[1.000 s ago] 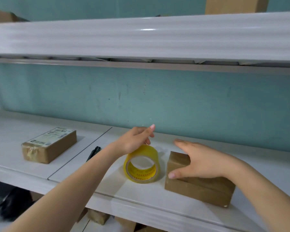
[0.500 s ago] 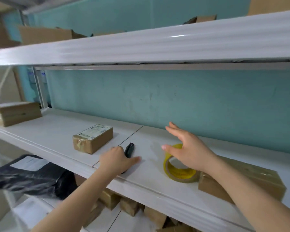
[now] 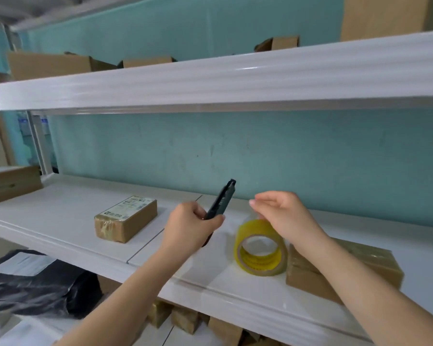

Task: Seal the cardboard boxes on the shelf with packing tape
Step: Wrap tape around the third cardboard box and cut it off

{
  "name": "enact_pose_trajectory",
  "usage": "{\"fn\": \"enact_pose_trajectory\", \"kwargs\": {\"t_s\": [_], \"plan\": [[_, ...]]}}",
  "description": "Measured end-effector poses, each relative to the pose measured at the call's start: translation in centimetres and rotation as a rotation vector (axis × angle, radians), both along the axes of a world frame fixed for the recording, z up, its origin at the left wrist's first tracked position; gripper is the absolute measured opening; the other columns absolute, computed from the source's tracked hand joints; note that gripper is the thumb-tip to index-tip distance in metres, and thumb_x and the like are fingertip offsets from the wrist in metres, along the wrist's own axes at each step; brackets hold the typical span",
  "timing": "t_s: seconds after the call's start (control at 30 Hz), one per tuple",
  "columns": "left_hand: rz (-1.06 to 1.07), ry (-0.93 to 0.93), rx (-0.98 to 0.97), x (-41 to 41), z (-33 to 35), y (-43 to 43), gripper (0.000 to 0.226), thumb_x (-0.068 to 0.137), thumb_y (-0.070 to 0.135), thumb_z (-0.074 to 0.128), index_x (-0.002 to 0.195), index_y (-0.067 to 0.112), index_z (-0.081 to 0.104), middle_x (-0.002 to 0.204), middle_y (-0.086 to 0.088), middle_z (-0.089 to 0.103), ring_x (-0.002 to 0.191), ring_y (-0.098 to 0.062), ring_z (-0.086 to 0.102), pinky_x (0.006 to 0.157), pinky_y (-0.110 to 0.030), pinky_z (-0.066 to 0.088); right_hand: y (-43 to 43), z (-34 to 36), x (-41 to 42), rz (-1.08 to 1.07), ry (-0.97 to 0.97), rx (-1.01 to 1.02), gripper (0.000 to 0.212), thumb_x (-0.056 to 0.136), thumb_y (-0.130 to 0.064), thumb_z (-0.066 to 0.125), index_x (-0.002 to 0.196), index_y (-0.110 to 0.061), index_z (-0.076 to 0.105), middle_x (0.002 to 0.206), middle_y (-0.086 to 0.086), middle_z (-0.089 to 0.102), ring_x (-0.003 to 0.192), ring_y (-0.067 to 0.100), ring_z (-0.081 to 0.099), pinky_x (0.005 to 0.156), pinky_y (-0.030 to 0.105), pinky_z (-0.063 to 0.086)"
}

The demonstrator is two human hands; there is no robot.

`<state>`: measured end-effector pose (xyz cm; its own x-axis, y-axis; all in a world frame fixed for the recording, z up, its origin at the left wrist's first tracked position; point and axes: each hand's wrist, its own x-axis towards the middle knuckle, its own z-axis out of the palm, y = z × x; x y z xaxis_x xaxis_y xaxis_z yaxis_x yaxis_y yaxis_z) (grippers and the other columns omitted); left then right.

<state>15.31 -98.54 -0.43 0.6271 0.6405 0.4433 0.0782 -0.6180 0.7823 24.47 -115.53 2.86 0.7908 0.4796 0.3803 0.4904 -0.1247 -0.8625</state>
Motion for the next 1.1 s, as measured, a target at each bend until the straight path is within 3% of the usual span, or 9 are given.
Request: {"fn": "enact_pose_trajectory", "kwargs": {"t_s": [0.07,0.13,0.33,0.5,0.7,0.8,0.9,1.0,1.1], "plan": [[-0.073,-0.063,0.007,0.8,1.2,-2.5,0.040,0.055,0.047,0.075,0.057,0.019,0.046,0.036,0.014,0.049,0.033,-0.006,0.041,0.044,-0.024,0.034,-1.2,0.7,0.1,-0.009,0.059,0.097,0.030,0.080,-0.035,0.068,0.091,-0.007,0.070,0.093,0.013,0.073,0.087,0.020,0.070,0.086,0.036,0.055],[-0.122,-0.110,0.034,1.6,2.3,-4.9,0.039,0.052,0.050,0.070,0.055,0.020,0.045,0.038,0.016,0.049,0.036,-0.007,0.042,0.046,-0.025,0.035,-2.7,1.5,0.1,0.010,0.155,0.195,0.031,0.079,-0.037,0.069,0.081,-0.006,0.071,0.085,0.016,0.073,0.081,0.021,0.072,0.073,0.029,0.059],[-0.299,-0.133,0.141,4.0,3.4,-12.3,0.036,0.053,0.052,0.066,0.058,0.022,0.046,0.045,0.010,0.051,0.047,-0.014,0.050,0.048,-0.027,0.037,-8.2,2.8,0.1,0.009,0.437,0.391,0.021,0.085,-0.022,0.065,0.085,-0.001,0.068,0.081,0.016,0.074,0.069,0.023,0.072,0.056,0.025,0.055],[-0.419,-0.120,0.247,5.4,3.5,-16.5,0.034,0.060,0.053,0.066,0.062,0.024,0.048,0.053,0.010,0.054,0.055,-0.012,0.053,0.050,-0.026,0.035,-12.3,2.8,0.4,-0.067,0.519,0.512,0.016,0.085,-0.013,0.063,0.088,0.003,0.064,0.086,0.024,0.070,0.065,0.028,0.070,0.053,0.028,0.056],[-0.536,-0.228,0.172,5.7,4.3,-13.3,0.043,0.063,0.066,0.062,0.068,0.023,0.061,0.057,0.010,0.054,0.054,-0.009,0.047,0.056,-0.028,0.041,-14.9,2.8,1.0,-0.160,0.511,0.540,0.012,0.087,-0.011,0.060,0.083,0.000,0.061,0.076,0.020,0.072,0.066,0.027,0.071,0.054,0.030,0.058],[-0.561,-0.166,0.301,5.5,4.2,-9.1,0.046,0.060,0.068,0.070,0.079,0.027,0.063,0.078,0.011,0.060,0.071,-0.006,0.053,0.061,-0.017,0.039,-15.4,2.4,1.0,-0.194,0.537,0.483,0.015,0.088,-0.013,0.060,0.088,0.002,0.060,0.066,0.017,0.071,0.056,0.025,0.070,0.046,0.027,0.054],[-0.659,0.066,0.408,5.2,2.8,-6.3,0.062,0.049,0.068,0.066,0.100,0.033,0.057,0.101,0.016,0.055,0.092,-0.002,0.053,0.071,-0.006,0.037,-14.9,2.1,0.8,-0.247,0.496,0.307,0.021,0.086,-0.018,0.063,0.091,0.001,0.058,0.065,0.015,0.071,0.053,0.024,0.068,0.047,0.028,0.055],[-0.685,0.261,0.613,5.1,1.1,-5.0,0.075,0.058,0.071,0.065,0.121,0.035,0.047,0.114,0.015,0.047,0.103,-0.005,0.050,0.087,-0.017,0.040,-13.1,2.1,0.0,-0.270,0.423,0.125,0.019,0.085,-0.018,0.064,0.085,0.001,0.057,0.065,0.016,0.069,0.044,0.023,0.062,0.048,0.028,0.050],[-0.730,0.254,0.690,5.1,0.1,-4.5,0.061,0.074,0.052,0.070,0.127,0.031,0.048,0.114,0.010,0.050,0.101,-0.010,0.054,0.088,-0.021,0.041,-10.6,1.9,-1.4,-0.284,0.246,-0.160,0.020,0.077,-0.020,0.064,0.065,-0.010,0.051,0.060,0.013,0.050,0.048,0.022,0.054,0.050,0.027,0.041]]}}
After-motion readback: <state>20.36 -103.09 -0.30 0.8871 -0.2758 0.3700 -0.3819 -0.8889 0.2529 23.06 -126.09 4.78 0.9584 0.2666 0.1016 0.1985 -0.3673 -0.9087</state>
